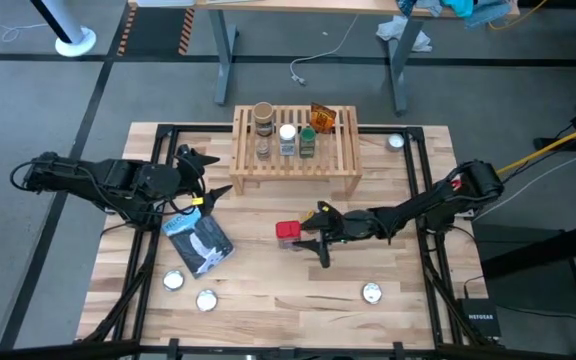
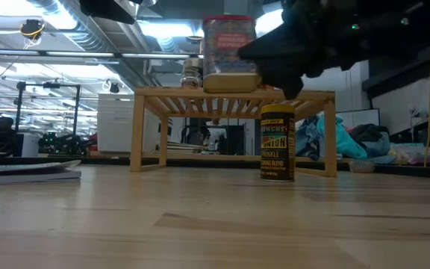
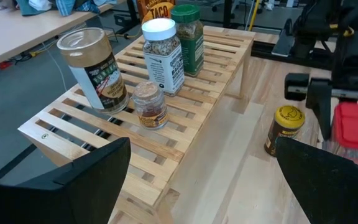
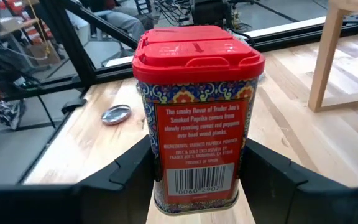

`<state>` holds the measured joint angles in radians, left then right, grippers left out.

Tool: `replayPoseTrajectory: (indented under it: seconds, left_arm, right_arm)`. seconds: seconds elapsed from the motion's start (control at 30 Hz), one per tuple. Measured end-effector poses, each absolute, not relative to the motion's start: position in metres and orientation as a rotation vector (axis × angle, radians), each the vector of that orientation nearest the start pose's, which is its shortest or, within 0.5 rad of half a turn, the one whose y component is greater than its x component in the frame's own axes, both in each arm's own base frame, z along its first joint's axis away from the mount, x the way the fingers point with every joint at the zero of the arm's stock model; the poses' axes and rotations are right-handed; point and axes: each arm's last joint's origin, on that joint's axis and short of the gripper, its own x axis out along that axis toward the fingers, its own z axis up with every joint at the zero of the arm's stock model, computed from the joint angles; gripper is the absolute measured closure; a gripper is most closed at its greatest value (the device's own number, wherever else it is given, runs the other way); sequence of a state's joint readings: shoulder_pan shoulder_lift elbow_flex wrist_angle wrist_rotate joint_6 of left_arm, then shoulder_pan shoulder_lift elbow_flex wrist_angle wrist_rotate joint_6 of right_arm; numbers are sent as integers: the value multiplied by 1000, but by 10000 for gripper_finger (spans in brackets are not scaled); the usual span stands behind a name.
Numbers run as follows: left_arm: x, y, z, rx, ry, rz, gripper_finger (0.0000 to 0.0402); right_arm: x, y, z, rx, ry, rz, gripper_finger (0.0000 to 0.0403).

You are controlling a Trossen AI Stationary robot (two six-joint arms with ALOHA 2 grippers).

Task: Shelf spices
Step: Remove the red seasoning can from the shelf

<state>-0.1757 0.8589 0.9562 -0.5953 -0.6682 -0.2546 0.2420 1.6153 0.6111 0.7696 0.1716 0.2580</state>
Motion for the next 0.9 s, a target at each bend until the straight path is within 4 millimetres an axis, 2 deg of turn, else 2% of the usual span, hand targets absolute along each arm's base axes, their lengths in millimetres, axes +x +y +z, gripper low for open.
replayPoseTrajectory:
  seconds: [0.53, 0.9]
  left_arm:
    - [166, -11, 344, -39, 393, 535, 8]
    - [166, -11, 344, -39, 393, 535, 8]
  right_arm:
    - [352, 80, 148, 153, 264, -30, 198]
    - [367, 84, 126, 186, 303, -14, 198]
